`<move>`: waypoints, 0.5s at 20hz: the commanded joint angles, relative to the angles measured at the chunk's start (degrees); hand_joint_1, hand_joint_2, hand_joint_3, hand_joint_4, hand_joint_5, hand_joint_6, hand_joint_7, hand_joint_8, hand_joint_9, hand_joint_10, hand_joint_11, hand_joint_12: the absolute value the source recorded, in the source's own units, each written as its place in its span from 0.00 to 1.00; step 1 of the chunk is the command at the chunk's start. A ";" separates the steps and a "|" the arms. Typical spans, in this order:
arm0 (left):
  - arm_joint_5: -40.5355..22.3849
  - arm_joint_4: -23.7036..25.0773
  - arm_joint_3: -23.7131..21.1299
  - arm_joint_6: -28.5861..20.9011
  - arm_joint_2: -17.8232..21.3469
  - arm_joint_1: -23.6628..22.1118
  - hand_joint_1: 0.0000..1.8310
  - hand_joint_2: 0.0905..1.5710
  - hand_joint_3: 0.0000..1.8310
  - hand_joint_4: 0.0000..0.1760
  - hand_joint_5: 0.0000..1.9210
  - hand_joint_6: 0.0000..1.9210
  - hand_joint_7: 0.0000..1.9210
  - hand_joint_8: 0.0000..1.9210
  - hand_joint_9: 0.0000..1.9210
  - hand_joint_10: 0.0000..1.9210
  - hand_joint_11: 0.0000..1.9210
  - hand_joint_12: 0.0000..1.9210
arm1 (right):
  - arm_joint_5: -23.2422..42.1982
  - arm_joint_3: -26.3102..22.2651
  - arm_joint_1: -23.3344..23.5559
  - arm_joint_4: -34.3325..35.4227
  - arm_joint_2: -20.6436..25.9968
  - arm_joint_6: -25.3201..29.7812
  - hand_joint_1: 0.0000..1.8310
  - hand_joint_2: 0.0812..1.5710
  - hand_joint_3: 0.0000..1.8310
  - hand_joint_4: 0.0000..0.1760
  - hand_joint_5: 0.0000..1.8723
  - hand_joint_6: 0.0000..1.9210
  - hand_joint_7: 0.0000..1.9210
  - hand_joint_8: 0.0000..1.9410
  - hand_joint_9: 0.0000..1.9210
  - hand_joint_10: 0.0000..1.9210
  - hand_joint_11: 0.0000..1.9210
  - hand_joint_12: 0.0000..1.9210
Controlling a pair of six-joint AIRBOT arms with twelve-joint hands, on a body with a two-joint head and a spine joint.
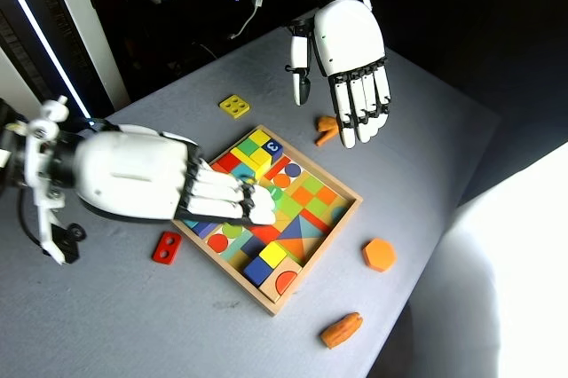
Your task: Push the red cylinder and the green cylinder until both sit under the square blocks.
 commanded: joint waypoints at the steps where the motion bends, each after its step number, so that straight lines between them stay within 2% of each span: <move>1: -3.02 1.54 0.07 0.04 0.52 -0.66 0.29 0.80 0.00 0.27 0.03 0.00 0.05 0.00 0.08 0.00 0.00 0.35 | 4.24 0.32 1.14 0.96 0.09 -1.11 0.00 0.75 0.00 0.00 0.45 0.19 0.09 0.02 0.00 0.00 0.00 0.00; 2: -2.97 1.54 0.11 0.04 0.52 -0.70 0.27 0.81 0.00 0.31 0.02 0.00 0.05 0.00 0.08 0.00 0.00 0.33 | 3.47 1.01 2.01 2.52 -0.52 -1.14 0.00 0.75 0.00 0.00 0.45 0.19 0.10 0.02 0.00 0.00 0.00 0.00; 4: -2.41 1.54 0.25 0.04 0.50 -1.09 0.29 0.81 0.00 0.32 0.02 0.00 0.05 0.00 0.08 0.00 0.00 0.31 | 0.88 2.20 4.37 6.21 -1.59 -1.14 0.00 0.74 0.00 0.00 0.45 0.18 0.08 0.01 0.00 0.00 0.00 0.00; 5: -2.29 1.54 0.33 0.04 0.49 -1.18 0.29 0.80 0.00 0.29 0.02 0.00 0.05 0.00 0.08 0.00 0.00 0.33 | -0.24 2.56 4.97 6.72 -1.96 -1.14 0.00 0.74 0.00 0.00 0.44 0.17 0.07 0.00 0.00 0.00 0.00 0.00; 7: -2.30 1.54 0.57 0.04 0.49 -1.30 0.30 0.79 0.00 0.32 0.02 0.00 0.06 0.00 0.08 0.00 0.00 0.33 | -1.46 3.27 5.62 6.82 -3.25 -2.01 0.00 0.75 0.00 0.00 0.47 0.18 0.09 0.01 0.00 0.00 0.00 0.00; 9: -2.31 1.54 0.78 0.05 0.66 -1.44 0.30 0.82 0.01 0.25 0.03 0.00 0.06 0.00 0.08 0.00 0.00 0.35 | -1.15 4.50 5.39 6.87 -5.38 -3.72 0.00 0.75 0.00 0.00 0.47 0.16 0.06 0.00 0.00 0.00 0.00 0.00; 10: -2.27 1.54 0.88 0.08 0.77 -1.56 0.30 0.83 0.01 0.25 0.03 0.00 0.05 0.00 0.08 0.00 0.00 0.34 | -0.97 5.25 5.19 6.94 -6.35 -3.72 0.00 0.75 0.00 0.00 0.46 0.15 0.05 0.00 0.00 0.00 0.00 0.00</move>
